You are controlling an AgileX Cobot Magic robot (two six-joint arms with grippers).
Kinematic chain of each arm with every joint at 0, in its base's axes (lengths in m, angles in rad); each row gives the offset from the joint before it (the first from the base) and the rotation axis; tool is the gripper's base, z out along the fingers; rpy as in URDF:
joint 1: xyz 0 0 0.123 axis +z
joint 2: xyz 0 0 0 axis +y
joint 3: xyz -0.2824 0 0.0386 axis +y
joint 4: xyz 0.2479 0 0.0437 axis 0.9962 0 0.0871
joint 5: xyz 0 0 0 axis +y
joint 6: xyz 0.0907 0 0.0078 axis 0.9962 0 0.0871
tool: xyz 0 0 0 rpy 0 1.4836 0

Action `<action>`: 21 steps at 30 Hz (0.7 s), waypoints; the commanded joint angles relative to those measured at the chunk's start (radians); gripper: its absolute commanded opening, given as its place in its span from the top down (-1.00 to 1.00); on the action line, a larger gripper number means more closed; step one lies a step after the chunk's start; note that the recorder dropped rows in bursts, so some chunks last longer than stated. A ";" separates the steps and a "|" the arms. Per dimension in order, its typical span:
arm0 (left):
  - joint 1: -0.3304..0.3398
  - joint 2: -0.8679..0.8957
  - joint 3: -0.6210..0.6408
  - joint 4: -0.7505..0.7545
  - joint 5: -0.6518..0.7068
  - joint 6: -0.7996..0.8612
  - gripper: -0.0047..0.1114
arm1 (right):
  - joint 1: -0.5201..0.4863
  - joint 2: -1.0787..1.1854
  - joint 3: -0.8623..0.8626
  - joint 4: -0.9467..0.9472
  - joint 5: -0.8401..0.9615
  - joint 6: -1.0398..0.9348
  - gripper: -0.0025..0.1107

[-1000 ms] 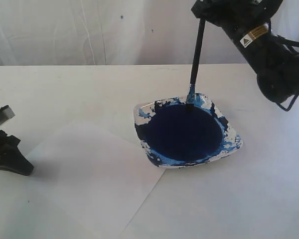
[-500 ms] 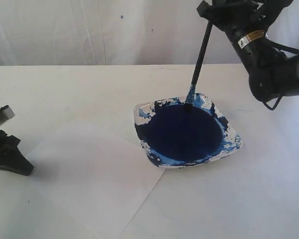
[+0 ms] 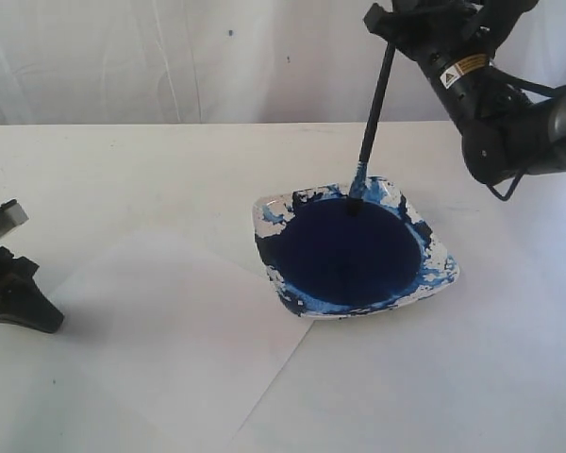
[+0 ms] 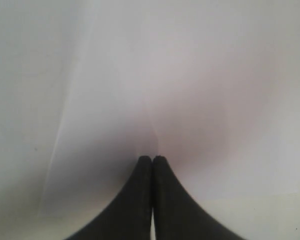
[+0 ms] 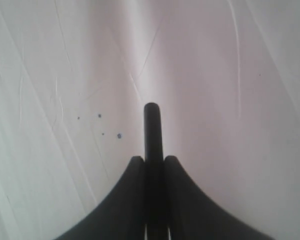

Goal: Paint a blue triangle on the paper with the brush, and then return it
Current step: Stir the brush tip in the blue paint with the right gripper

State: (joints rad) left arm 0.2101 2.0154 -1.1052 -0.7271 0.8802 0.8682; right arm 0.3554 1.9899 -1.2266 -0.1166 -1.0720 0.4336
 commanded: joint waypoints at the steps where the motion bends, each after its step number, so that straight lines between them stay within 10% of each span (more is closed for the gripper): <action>1: 0.000 -0.003 0.005 0.003 -0.002 0.002 0.92 | 0.003 0.007 -0.021 0.048 0.064 -0.048 0.96; 21: 0.000 -0.003 0.005 0.003 -0.002 0.002 0.92 | 0.004 0.007 -0.021 0.035 0.047 -0.046 0.96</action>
State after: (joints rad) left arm 0.2101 2.0154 -1.1052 -0.7271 0.8802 0.8682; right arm 0.3611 1.9982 -1.2429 -0.0821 -1.0181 0.3973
